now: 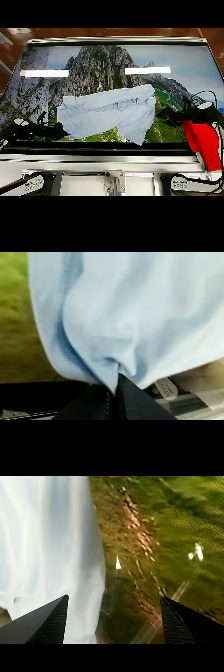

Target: Fold the shirts.

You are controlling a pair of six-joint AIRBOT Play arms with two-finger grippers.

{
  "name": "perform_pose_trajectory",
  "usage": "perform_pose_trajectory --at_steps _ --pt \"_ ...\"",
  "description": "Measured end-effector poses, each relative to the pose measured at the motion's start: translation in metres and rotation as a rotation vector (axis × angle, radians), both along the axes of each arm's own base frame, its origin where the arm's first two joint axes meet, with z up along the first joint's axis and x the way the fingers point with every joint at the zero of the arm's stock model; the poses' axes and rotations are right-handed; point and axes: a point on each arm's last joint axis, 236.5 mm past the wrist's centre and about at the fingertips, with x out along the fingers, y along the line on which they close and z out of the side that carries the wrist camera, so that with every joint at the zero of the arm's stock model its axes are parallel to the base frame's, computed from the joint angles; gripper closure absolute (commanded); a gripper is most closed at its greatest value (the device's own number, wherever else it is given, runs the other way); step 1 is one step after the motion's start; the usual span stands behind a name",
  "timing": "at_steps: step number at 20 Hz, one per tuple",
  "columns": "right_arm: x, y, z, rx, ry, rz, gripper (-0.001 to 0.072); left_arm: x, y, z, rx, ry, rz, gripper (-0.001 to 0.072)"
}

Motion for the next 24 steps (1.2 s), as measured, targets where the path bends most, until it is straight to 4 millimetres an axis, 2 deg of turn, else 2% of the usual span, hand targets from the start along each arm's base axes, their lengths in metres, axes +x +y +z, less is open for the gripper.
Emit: perform_pose_trajectory --at_steps 5,7,8,9,10,11,14,16,17,19,20,22,24 --pt "0.011 0.03 -0.01 -0.012 -0.042 -0.018 0.0044 0.008 -0.001 0.013 -0.002 -0.056 0.005 0.0668" --pt "0.018 0.04 -0.014 -0.044 -0.067 -0.02 0.0338 0.012 -0.001 0.018 -0.001 -0.075 0.006 0.0668" --pt "0.019 0.045 -0.016 -0.049 -0.068 -0.018 0.0382 0.016 0.0 0.022 0.0 -0.087 0.005 0.0668" --pt "0.018 0.053 -0.016 -0.044 -0.068 -0.006 0.0384 0.021 0.001 0.026 0.002 -0.103 0.004 0.0668" --pt "0.019 0.059 -0.014 -0.036 -0.071 0.0 0.0438 0.028 0.002 0.032 0.006 -0.122 0.003 0.0669" --pt "0.018 0.066 -0.011 -0.019 -0.069 0.021 0.0658 0.034 0.004 0.038 0.01 -0.143 0.0 0.0669" --pt "0.022 0.081 0.018 0.018 -0.121 0.108 0.0649 0.064 0.01 0.071 0.029 -0.245 -0.014 0.0671" --pt "0.038 0.087 0.063 0.018 -0.243 0.179 0.0649 0.086 0.015 0.109 0.053 -0.355 -0.034 0.0671" --pt "0.048 0.088 0.093 0.005 -0.327 0.212 0.0649 0.098 0.016 0.141 0.072 -0.439 -0.06 0.0671" --pt "0.068 0.089 0.176 -0.044 -0.555 0.267 0.0649 0.11 0.018 0.21 0.13 -0.604 -0.128 0.067" --pt "0.075 0.087 0.225 -0.078 -0.68 0.278 0.0649 0.114 0.021 0.257 0.186 -0.721 -0.153 0.067" --pt "0.073 0.081 0.345 -0.17 -0.976 0.265 0.0649 0.108 0.027 0.361 0.33 -0.973 -0.172 0.0669" --pt "0.043 0.076 0.455 -0.276 -1.233 0.236 0.0649 0.079 0.03 0.475 0.485 -1.263 -0.133 0.0669"
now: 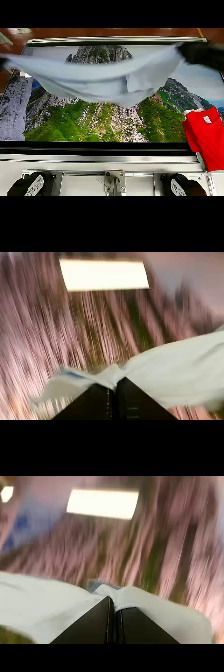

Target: Fold the shirts.

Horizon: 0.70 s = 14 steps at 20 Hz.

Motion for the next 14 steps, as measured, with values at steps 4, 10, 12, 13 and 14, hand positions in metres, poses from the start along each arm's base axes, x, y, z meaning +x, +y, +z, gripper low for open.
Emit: perform_pose_trajectory --at_steps 4,10,12,13,14 --pt "-0.095 -0.016 0.137 -0.065 -0.342 -0.134 0.0649 -0.099 0.003 0.15 0.107 -0.435 0.142 0.067" --pt "-0.194 -0.046 0.169 -0.135 -0.413 -0.323 0.0649 -0.17 0.028 0.15 0.261 -0.41 0.313 0.0669" --pt "-0.201 -0.051 0.153 -0.149 -0.344 -0.342 0.0649 -0.17 0.034 0.131 0.278 -0.333 0.327 0.0669" --pt "-0.201 -0.053 0.145 -0.158 -0.306 -0.348 0.0649 -0.168 0.037 0.12 0.283 -0.293 0.328 0.067" --pt "-0.197 -0.055 0.134 -0.166 -0.259 -0.35 0.0649 -0.163 0.039 0.111 0.284 -0.258 0.329 0.0669"
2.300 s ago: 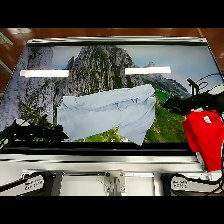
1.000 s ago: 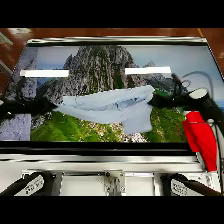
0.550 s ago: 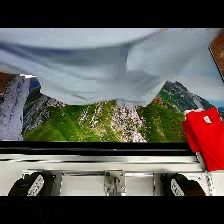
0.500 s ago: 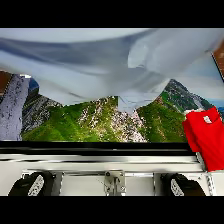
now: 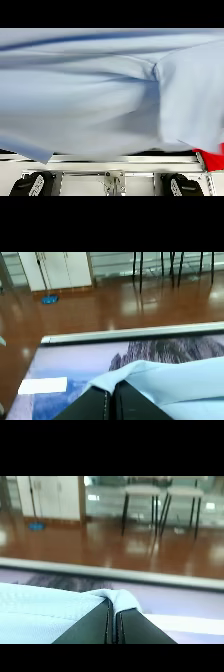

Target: Fold the shirts.

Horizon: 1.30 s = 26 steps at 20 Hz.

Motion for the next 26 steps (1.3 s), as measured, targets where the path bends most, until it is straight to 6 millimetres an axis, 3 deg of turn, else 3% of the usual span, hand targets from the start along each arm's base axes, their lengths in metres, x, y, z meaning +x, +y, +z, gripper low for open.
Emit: perform_pose_trajectory --at_steps 3,6,9,11,14,16,18,21,24,26 --pt "0.029 -0.005 -0.041 0.026 0.189 -0.009 0.065 0.028 0.009 -0.042 -0.029 0.142 0.007 0.0669" --pt "0.072 -0.011 -0.113 0.06 0.505 -0.009 0.0649 0.066 0.017 -0.097 -0.076 0.316 -0.004 0.0669" --pt "0.117 -0.011 -0.202 0.089 0.843 0.01 0.065 0.115 0.026 -0.18 -0.148 0.565 -0.02 0.067" --pt "0.154 -0.002 -0.263 0.106 0.997 0.034 0.0649 0.149 0.027 -0.247 -0.209 0.751 -0.041 0.0669" --pt "0.223 0.018 -0.346 0.119 1.081 0.057 0.0649 0.202 0.018 -0.33 -0.26 0.94 -0.091 0.0669" --pt "0.272 0.03 -0.393 0.131 1.054 0.054 0.0649 0.238 0.009 -0.371 -0.265 0.988 -0.118 0.0669" --pt "0.312 0.036 -0.422 0.158 0.985 0.04 0.0649 0.271 0.001 -0.397 -0.268 0.976 -0.133 0.0669" --pt "0.359 0.037 -0.442 0.192 0.856 0.01 0.0649 0.318 0.001 -0.421 -0.271 0.893 -0.112 0.0669" --pt "0.39 0.035 -0.45 0.236 0.754 -0.021 0.0649 0.346 0.0 -0.444 -0.304 0.849 -0.09 0.0668" --pt "0.396 0.036 -0.463 0.274 0.756 -0.034 0.0649 0.352 -0.003 -0.465 -0.362 0.873 -0.069 0.0668"
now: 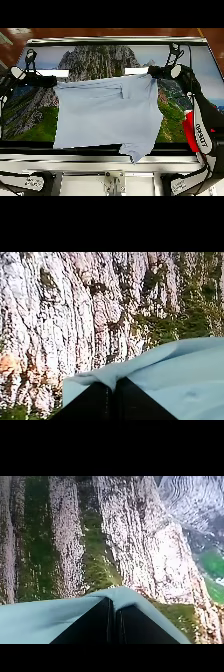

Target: Fold the shirts.

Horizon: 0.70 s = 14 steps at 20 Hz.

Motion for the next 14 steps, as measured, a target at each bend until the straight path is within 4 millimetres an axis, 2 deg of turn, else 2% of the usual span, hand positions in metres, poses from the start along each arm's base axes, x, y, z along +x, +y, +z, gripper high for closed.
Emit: perform_pose_trajectory --at_steps 2,4,7,10,14 --pt "-0.001 0.003 -0.013 0.025 0.031 -0.01 0.0649 -0.003 -0.008 -0.021 -0.056 0.062 0.023 0.0669" --pt "-0.011 0.007 -0.027 0.037 0.097 0.001 0.0649 -0.013 -0.018 -0.036 -0.098 0.134 0.022 0.0669" --pt "-0.033 0.005 -0.037 0.04 0.205 0.025 0.0649 -0.028 -0.02 -0.04 -0.127 0.206 0.014 0.0668" --pt "-0.074 -0.004 -0.043 0.019 0.373 0.068 0.0649 -0.052 -0.024 -0.041 -0.126 0.286 -0.052 0.0669" --pt "-0.137 -0.01 -0.068 -0.009 0.629 0.128 0.0649 -0.095 -0.03 -0.061 -0.112 0.452 -0.133 0.0669"
